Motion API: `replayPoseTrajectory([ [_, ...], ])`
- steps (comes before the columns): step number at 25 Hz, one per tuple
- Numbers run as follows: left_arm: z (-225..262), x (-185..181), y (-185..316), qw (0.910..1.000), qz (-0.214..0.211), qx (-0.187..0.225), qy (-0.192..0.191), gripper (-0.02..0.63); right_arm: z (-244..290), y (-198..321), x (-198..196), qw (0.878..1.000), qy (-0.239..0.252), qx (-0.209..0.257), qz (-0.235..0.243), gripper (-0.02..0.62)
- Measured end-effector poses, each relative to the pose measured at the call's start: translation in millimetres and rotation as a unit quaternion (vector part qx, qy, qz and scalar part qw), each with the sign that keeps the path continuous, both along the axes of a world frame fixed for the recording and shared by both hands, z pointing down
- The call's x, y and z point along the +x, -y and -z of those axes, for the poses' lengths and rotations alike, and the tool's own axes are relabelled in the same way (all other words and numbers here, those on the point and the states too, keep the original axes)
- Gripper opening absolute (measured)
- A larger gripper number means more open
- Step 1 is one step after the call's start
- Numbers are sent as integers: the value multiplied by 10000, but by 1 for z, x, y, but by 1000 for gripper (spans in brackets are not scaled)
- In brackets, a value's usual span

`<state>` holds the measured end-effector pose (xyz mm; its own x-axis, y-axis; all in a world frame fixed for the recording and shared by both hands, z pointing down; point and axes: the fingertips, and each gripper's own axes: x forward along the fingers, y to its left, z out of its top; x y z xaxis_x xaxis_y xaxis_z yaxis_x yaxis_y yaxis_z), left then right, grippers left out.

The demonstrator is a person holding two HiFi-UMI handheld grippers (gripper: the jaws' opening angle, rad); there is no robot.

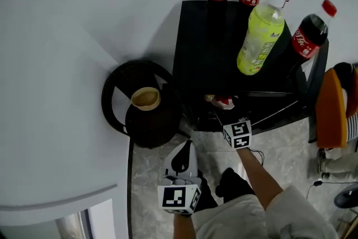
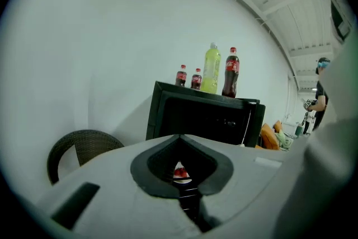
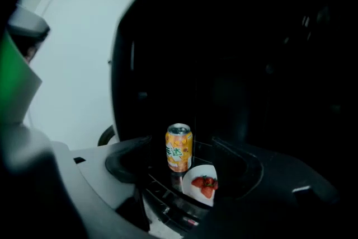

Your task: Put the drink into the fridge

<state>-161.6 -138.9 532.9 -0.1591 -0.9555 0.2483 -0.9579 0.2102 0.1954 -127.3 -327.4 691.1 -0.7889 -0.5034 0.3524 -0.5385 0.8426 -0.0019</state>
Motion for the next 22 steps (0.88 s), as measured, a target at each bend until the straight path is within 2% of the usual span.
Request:
replayPoseTrajectory([
  [4,36,15,2,9991,-91,-192,380,9,61,-35,33,9999,98,58,13,305],
  [7,57,23,-3,9988,-6,-304,389,9,105,-56,59,9998,182,79,-93,305],
  [9,70,31,-7,9988,-56,-289,394,9,128,-69,79,9993,238,46,-293,304],
  [14,93,51,-18,9953,-552,-356,712,9,164,-93,129,9950,435,-137,-886,303],
  [19,113,58,-26,9932,-854,-154,772,9,183,-116,144,9908,526,-147,-1236,293],
  [22,119,64,-36,9915,-1075,-60,736,9,198,-136,146,9871,625,-25,-1472,228],
])
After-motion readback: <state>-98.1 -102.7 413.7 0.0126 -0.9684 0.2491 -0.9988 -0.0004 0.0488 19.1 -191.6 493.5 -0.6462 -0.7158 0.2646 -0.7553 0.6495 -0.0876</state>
